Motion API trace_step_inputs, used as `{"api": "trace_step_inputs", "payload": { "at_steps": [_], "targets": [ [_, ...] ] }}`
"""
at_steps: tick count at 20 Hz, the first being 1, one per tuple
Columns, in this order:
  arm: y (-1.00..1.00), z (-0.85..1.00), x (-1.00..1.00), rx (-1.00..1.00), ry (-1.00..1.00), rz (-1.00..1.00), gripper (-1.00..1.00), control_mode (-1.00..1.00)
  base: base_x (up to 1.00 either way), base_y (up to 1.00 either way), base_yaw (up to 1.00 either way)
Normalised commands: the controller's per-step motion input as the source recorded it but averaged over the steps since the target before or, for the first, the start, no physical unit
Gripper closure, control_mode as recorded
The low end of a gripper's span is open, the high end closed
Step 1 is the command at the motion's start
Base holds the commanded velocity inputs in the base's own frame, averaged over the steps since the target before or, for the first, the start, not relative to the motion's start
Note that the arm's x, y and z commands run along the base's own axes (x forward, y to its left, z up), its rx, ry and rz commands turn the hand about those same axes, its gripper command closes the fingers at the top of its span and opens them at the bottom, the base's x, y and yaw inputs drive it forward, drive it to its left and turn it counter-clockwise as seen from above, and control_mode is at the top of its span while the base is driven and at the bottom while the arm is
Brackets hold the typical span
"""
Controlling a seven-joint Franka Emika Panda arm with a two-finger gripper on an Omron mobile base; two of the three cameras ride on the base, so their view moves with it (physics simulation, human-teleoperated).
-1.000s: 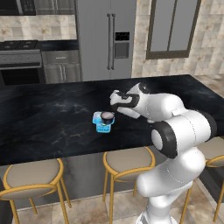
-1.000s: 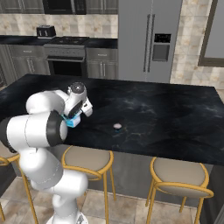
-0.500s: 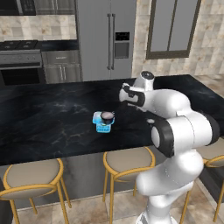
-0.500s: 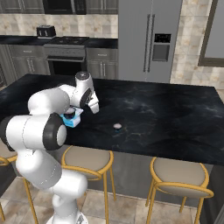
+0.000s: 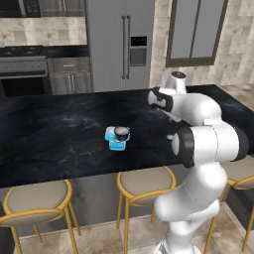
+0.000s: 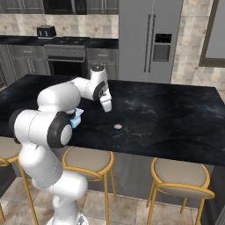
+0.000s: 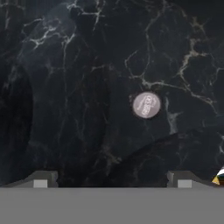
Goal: Stack the yogurt containers by placing the smaller containers on top of the larger containers.
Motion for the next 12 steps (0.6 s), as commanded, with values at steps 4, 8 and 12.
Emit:
{"api": "trace_step_inputs", "payload": {
  "at_steps": [4, 8, 12],
  "targets": [
    [-0.47, -0.05, 0.0, 0.0, 0.0, 0.0, -1.0, -1.0, 0.0, 0.0, 0.0],
    [-0.23, -0.05, 0.0, 0.0, -0.01, 0.0, -1.0, -1.0, 0.0, 0.0, 0.0],
    [0.0, -0.04, 0.0, 0.0, 0.0, 0.0, -1.0, -1.0, 0.0, 0.0, 0.0]
  ]
}}
